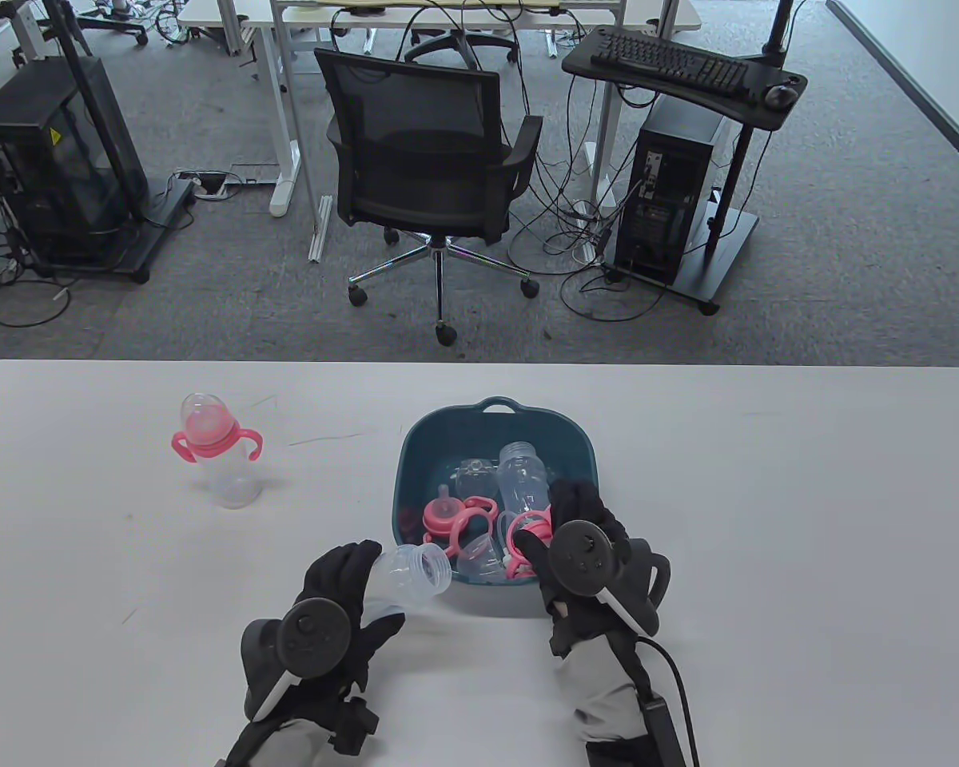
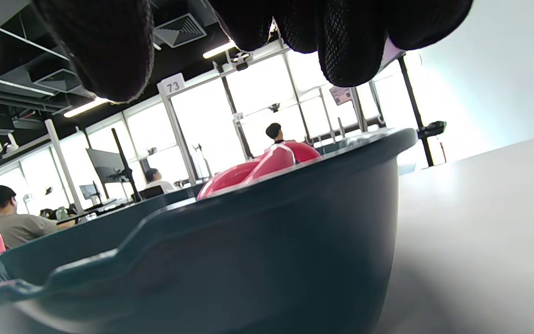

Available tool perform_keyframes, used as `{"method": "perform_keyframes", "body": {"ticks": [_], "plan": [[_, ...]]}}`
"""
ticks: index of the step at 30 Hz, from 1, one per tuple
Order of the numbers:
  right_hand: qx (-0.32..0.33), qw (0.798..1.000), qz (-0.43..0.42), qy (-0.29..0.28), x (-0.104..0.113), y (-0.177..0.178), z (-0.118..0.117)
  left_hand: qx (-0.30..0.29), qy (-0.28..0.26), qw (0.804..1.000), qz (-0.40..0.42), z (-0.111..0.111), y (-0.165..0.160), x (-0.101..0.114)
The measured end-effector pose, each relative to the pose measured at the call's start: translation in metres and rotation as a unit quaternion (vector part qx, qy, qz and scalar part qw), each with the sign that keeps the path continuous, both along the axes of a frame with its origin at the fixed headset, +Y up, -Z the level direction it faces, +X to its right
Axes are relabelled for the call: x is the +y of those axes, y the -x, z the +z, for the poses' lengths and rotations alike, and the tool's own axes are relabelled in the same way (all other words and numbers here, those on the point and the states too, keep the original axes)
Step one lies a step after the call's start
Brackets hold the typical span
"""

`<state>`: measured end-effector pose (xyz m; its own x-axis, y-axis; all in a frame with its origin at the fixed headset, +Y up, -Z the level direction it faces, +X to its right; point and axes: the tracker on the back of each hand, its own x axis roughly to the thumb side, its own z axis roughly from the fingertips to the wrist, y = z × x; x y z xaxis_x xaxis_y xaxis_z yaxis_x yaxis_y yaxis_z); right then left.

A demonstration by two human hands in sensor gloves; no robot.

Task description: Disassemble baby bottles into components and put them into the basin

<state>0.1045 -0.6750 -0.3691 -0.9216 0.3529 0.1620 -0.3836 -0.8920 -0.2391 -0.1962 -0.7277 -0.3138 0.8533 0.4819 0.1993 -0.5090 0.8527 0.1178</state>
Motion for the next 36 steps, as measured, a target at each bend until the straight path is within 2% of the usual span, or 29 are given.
{"method": "perform_keyframes", "body": {"ticks": [7, 11, 16, 20, 26, 28, 31, 36], "plan": [[-0.002, 0.999, 0.020, -0.035, 0.019, -0.026, 0.019, 0.001, -0.001, 1.000, 0.002, 0.000, 0.000, 0.001], [-0.007, 0.998, 0.032, -0.049, 0.020, -0.047, 0.032, 0.003, -0.002, 1.000, 0.002, 0.000, 0.001, 0.001], [-0.016, 0.997, 0.063, -0.042, 0.006, -0.074, 0.044, 0.010, 0.002, 1.000, 0.004, -0.001, 0.003, 0.000], [-0.016, 0.997, 0.079, -0.019, -0.016, -0.091, 0.047, 0.016, 0.004, 1.000, 0.005, -0.001, 0.004, 0.000], [-0.002, 0.997, 0.074, 0.007, -0.034, -0.097, 0.045, 0.028, 0.003, 1.000, 0.009, -0.001, 0.008, 0.004], [0.002, 0.998, 0.067, 0.011, -0.036, -0.098, 0.043, 0.035, 0.016, 0.999, 0.006, 0.000, 0.010, 0.009], [0.009, 0.998, 0.056, 0.014, -0.038, -0.100, 0.043, 0.042, 0.005, 0.999, 0.020, 0.000, 0.012, 0.020], [0.017, 0.999, 0.034, 0.011, -0.036, -0.102, 0.045, 0.038, 0.006, 0.999, 0.026, -0.019, -0.004, 0.047]]}}
